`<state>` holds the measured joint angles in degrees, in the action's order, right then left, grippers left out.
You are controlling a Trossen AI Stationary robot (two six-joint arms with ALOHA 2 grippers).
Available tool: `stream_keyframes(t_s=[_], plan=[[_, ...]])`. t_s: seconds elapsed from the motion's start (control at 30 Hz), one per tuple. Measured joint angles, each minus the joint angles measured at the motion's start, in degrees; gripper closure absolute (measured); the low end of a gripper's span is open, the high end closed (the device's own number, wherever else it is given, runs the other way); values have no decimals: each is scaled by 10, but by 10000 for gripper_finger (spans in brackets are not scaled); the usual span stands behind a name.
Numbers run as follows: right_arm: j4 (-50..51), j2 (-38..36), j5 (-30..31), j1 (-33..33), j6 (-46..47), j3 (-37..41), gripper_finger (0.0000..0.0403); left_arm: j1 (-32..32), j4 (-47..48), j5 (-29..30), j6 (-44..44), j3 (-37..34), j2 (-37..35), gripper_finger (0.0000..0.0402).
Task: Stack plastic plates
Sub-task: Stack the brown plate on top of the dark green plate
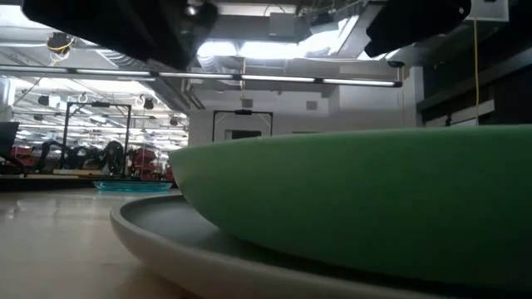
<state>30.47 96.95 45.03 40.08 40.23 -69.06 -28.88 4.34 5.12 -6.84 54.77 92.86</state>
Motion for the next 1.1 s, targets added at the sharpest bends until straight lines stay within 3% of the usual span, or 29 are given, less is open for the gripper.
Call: stream_keyframes(t_s=[0.23,0.47,0.77,1.1], plan=[[25,0,15,-19,-9,15,175,0,-226,81,36,-197,-141,290],[32,0,-49,-105,-83,40,175,25,-343,128,33,-310,-226,290],[41,0,-105,-245,-262,42,175,121,-423,121,33,-354,-248,290],[15,0,-190,-395,-421,42,175,203,-390,68,-2,-356,-248,290]])
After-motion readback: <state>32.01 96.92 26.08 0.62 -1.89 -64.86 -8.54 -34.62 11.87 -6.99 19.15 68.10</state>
